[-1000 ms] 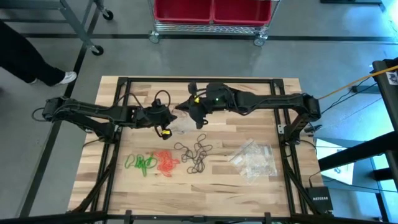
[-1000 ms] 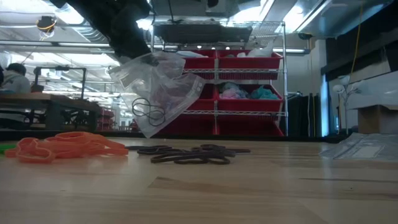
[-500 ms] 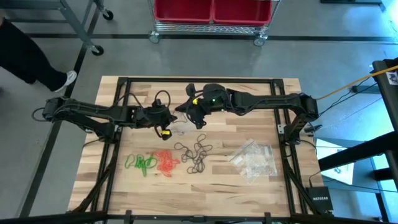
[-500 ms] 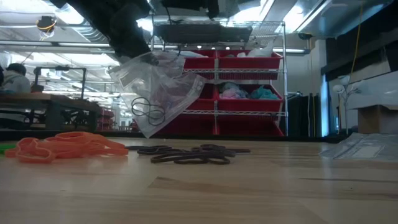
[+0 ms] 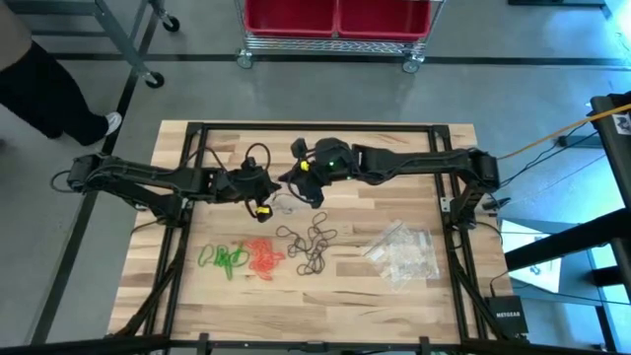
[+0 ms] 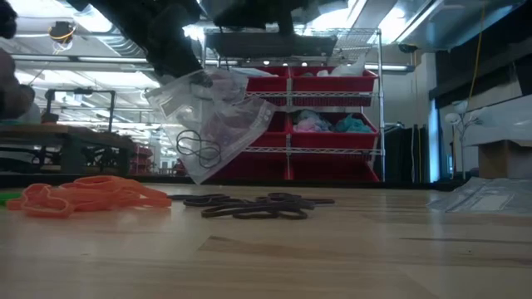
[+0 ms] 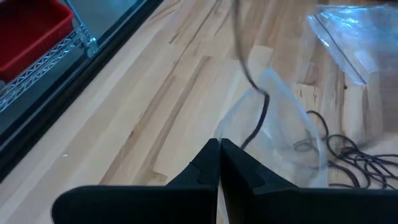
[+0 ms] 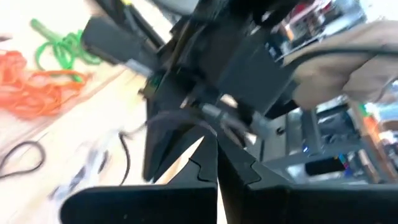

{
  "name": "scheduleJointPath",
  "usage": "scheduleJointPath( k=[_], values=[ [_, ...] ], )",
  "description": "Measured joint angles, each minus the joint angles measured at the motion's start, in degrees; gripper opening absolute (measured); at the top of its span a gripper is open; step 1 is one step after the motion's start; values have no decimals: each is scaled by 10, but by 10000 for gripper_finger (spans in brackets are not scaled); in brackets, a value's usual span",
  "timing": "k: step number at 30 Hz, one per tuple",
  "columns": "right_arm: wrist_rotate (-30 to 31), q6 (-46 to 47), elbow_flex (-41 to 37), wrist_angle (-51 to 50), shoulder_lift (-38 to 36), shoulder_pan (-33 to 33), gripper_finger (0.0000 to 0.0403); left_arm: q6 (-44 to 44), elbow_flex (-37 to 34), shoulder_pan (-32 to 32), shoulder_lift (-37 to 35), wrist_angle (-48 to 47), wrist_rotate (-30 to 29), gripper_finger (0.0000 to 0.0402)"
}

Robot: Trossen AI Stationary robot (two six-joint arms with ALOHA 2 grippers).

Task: Sort rubber bands
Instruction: Put the black rubber band into the transparent zip bag

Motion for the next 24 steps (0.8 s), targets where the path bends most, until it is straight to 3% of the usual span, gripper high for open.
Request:
scheduleJointPath(
  k=[15,20,24],
  values=[
    [-5,219,-1,-57,15,0,14,-27,0,0,0,2,-7,0],
    [-18,319,6,-78,15,0,78,-25,0,1,-2,2,-18,0],
    [-9,334,51,-146,15,0,143,-16,0,1,-2,-2,-19,0]
  ],
)
